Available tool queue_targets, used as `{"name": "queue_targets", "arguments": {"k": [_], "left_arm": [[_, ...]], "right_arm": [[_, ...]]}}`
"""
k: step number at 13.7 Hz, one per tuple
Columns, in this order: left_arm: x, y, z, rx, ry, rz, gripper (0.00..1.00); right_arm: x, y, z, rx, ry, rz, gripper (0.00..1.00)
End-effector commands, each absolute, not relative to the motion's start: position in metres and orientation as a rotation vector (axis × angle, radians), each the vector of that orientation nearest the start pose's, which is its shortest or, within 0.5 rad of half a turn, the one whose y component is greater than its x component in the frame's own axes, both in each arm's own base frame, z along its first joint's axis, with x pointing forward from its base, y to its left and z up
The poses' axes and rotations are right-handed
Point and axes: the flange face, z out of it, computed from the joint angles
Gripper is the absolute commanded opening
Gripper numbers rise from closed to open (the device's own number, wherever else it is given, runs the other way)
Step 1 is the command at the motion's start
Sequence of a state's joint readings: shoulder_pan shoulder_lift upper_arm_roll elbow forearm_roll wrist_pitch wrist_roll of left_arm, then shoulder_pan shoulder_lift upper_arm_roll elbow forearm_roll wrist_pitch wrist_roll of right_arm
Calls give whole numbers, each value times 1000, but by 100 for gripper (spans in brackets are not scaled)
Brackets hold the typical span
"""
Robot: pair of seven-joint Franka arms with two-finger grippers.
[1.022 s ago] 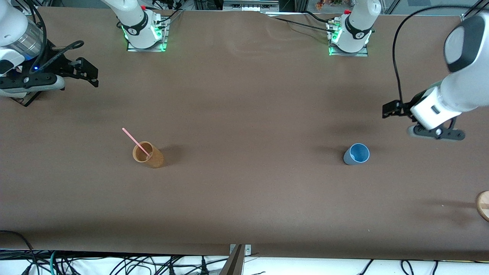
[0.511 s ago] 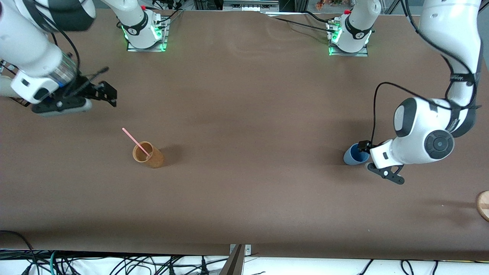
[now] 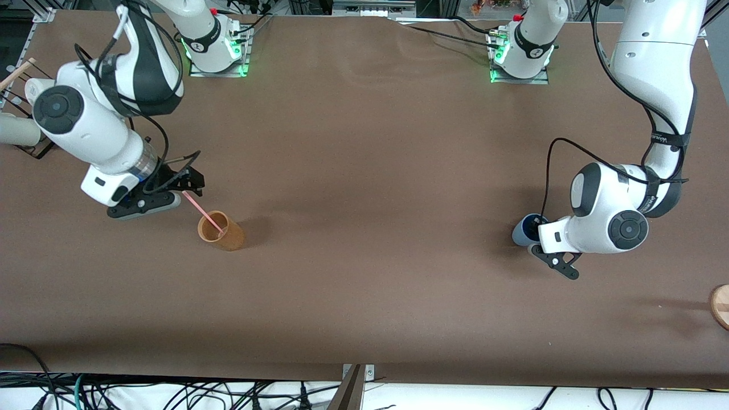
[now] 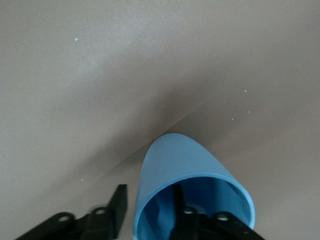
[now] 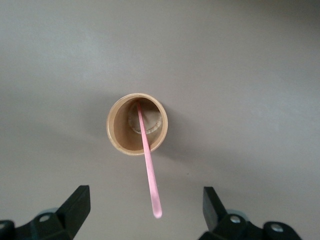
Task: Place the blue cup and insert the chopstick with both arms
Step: 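Move the blue cup with the left gripper while the right gripper grasps the chopstick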
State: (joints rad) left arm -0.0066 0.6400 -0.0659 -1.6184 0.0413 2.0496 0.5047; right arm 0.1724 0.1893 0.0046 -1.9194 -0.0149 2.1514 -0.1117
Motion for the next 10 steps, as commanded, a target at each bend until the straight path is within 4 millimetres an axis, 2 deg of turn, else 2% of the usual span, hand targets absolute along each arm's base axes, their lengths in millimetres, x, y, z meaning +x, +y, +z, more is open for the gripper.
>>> {"name": "queue_targets", "arguments": {"k": [1, 2, 4, 5, 7, 8, 10], "left_arm": [[676, -48, 252, -3006, 977, 280, 0], [676, -57, 262, -3013, 981, 258, 0], [671, -99, 279, -3017, 1069, 238, 0], [664, -130, 282, -3026, 1113, 249, 0], [651, -198, 296, -3087, 1067, 226, 0], [640, -230, 295, -3125, 983, 246, 0], [615, -295, 293, -3164, 800, 279, 0]], "right_arm": [[590, 103, 376, -3091, -567, -82, 95], [589, 102, 363, -3090, -583, -82, 92], [590, 103, 345, -3083, -619, -68, 88], [592, 103, 338, -3078, -642, -63, 87], [593, 104, 323, -3071, -673, -48, 82], [594, 104, 318, -3071, -676, -39, 74], [593, 104, 315, -3070, -676, -29, 52]]}}
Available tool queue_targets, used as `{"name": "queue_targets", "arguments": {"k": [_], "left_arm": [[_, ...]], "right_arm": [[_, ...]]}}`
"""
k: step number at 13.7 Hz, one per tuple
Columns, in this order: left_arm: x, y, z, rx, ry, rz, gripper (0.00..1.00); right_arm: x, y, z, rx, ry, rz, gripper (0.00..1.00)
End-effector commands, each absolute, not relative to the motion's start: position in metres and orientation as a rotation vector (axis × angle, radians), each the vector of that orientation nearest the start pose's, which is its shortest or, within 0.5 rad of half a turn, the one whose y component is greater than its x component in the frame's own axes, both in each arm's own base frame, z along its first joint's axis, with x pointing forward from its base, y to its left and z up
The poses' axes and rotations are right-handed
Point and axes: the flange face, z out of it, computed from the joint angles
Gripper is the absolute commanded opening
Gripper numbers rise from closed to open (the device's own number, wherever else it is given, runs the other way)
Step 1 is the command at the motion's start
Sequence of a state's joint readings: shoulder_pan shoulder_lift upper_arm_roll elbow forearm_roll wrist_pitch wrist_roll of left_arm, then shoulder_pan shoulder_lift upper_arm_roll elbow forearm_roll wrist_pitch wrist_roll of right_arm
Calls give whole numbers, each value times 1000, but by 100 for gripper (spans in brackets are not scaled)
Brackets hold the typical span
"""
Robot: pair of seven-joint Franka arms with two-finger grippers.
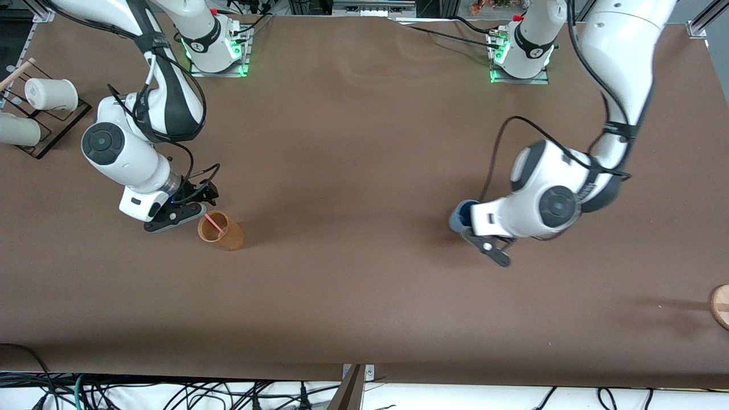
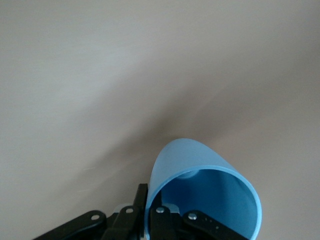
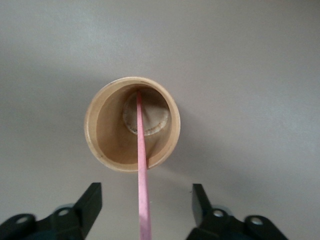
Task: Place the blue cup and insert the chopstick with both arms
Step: 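Move the blue cup with the left gripper while the right gripper grasps the chopstick, then release the blue cup with the left gripper while the right gripper lifts the chopstick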
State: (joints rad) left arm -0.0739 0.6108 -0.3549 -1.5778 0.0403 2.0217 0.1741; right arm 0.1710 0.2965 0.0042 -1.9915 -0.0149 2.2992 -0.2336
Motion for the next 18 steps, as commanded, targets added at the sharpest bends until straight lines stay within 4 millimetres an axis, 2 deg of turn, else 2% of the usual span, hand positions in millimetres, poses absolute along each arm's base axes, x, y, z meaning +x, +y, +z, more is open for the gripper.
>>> {"name": "queue_targets", "arguments": {"k": [1, 2, 3, 4, 5, 6, 8, 9, 11, 12, 15, 18], "left_arm": [[601, -327, 287, -3172, 736, 302, 0], [588, -361, 282, -3173, 668, 307, 0], [581, -378, 274, -3173, 599, 323, 0], [579, -381, 267, -3173, 570, 340, 14], [579, -381, 265, -3179, 548, 350, 84], [580, -378, 266, -3176, 547, 343, 100], [585, -375, 276, -3184, 536, 316, 100], [588, -373, 293, -3198, 525, 287, 100], [589, -367, 363, -3215, 524, 156, 100], [585, -360, 389, -3198, 523, 146, 100], [590, -310, 476, -3179, 427, 116, 100], [617, -235, 544, -3197, 238, 81, 100]], "right_arm": [[593, 104, 314, -3071, -677, -26, 41], [593, 104, 314, -3071, -677, -26, 31], [593, 104, 313, -3071, -677, -24, 22], [594, 104, 313, -3071, -677, -24, 14], [594, 104, 313, -3071, -677, -26, 7], [594, 104, 314, -3071, -677, -26, 0], [596, 104, 319, -3072, -681, -38, 0], [597, 104, 323, -3072, -681, -46, 0], [599, 104, 338, -3072, -677, -43, 0], [601, 106, 349, -3070, -677, -17, 0], [604, 116, 409, -3033, -661, 72, 0], [591, 134, 481, -2993, -679, 144, 0]]}}
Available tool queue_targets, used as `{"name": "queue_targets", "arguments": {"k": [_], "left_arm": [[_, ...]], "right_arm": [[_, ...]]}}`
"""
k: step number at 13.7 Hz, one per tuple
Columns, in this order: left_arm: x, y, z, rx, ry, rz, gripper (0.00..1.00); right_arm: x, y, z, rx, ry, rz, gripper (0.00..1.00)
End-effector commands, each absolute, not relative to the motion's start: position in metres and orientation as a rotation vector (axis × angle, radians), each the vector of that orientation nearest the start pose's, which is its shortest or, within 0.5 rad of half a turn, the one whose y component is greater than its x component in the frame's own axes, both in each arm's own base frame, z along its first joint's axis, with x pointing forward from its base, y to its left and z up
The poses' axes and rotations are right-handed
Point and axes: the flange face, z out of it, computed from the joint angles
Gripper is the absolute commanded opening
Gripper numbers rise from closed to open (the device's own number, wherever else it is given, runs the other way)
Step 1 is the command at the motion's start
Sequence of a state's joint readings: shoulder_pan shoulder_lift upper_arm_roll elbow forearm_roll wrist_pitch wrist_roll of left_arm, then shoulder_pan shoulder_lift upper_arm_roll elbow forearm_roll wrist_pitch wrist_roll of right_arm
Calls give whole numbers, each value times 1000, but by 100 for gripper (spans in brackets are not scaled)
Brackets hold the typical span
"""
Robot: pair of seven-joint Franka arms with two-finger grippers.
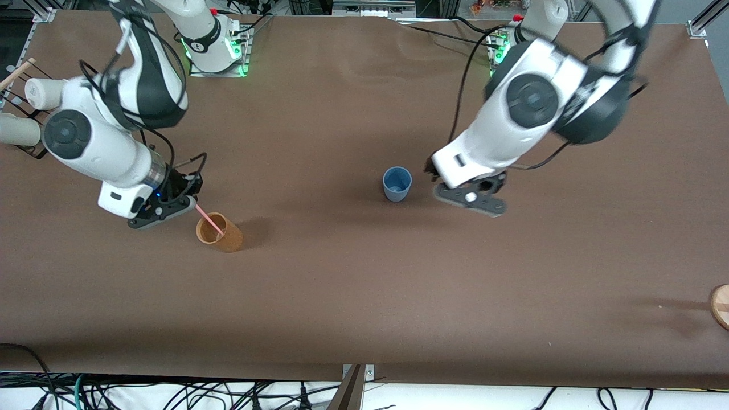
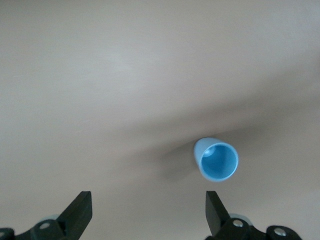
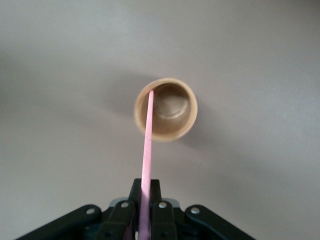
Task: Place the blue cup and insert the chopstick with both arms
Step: 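Release the blue cup with the left gripper while the right gripper lifts the chopstick, then carry the pink chopstick with the right gripper above the blue cup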
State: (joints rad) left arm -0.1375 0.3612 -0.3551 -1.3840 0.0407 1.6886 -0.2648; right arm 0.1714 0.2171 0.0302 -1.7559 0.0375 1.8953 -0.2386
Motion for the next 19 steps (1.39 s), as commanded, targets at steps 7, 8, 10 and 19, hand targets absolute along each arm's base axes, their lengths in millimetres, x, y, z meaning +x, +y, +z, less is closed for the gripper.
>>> {"name": "queue_targets", "arguments": {"k": [7, 8, 10, 19], "left_arm": [[578, -96, 585, -3112, -98, 60, 100], [568, -86, 577, -3144, -142, -3, 100], [548, -74, 579, -3220, -187, -56, 100], [541, -70, 582, -3200, -134, 58, 100]], "right_arm": [[553, 270, 534, -2988, -371, 286, 0], [547, 300, 528, -2974, -276, 308, 0], [532, 372, 513, -2987, -141, 315, 0], [460, 545, 467, -2909, 214, 373, 0]]}}
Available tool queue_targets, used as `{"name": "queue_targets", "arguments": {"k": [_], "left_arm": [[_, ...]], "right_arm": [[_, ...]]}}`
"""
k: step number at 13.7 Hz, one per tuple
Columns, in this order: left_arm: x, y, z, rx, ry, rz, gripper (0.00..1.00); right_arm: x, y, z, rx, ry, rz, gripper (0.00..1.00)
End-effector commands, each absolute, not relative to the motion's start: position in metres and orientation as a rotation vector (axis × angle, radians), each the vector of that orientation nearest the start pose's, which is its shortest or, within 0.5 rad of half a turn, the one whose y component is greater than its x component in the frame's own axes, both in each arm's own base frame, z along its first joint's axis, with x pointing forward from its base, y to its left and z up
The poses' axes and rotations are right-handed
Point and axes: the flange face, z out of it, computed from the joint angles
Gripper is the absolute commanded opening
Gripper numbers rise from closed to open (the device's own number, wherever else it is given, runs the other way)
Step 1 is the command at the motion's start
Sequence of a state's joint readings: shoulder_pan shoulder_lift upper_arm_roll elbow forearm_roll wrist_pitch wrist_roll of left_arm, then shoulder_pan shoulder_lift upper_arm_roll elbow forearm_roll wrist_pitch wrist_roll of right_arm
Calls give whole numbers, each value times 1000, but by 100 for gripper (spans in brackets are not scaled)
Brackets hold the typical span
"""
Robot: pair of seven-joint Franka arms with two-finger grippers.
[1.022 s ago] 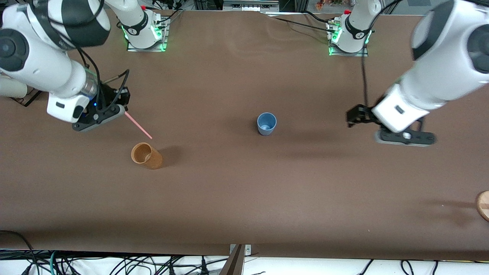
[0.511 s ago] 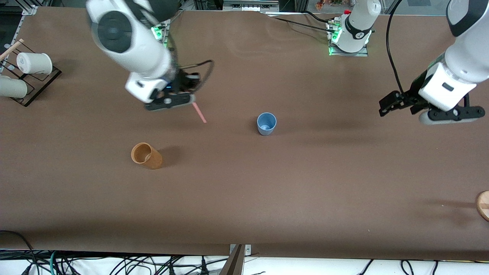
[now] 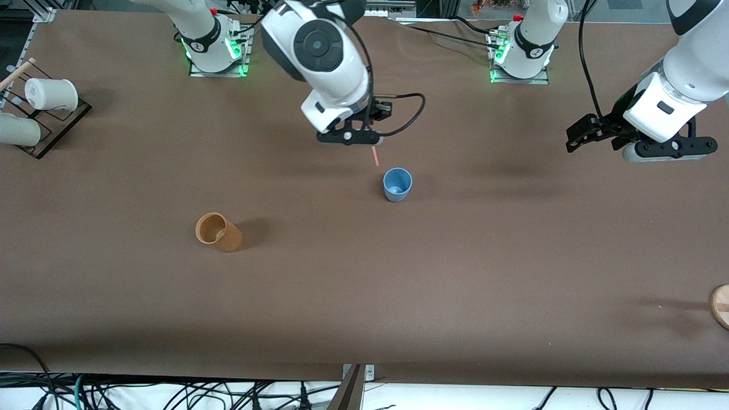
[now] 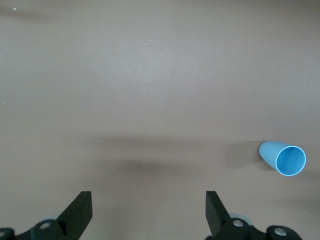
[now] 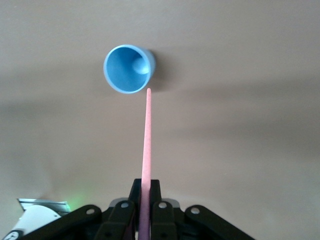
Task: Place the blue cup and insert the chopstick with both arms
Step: 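Carry the pink chopstick with the right gripper above the blue cup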
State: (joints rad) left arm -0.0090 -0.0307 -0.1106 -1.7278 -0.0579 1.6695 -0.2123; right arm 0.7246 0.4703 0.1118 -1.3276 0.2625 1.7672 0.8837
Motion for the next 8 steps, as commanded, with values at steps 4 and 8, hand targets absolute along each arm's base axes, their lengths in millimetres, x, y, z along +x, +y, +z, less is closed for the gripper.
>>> {"name": "queue_targets", "arguments": {"k": [4, 8], "left_arm": [[535, -69, 581, -3200, -134, 155, 100], [538, -70, 582, -3191, -119, 145, 100]], "right_arm": [[456, 569, 439, -2926, 214, 341, 0], [458, 576, 418, -2939, 210, 311, 0]]}}
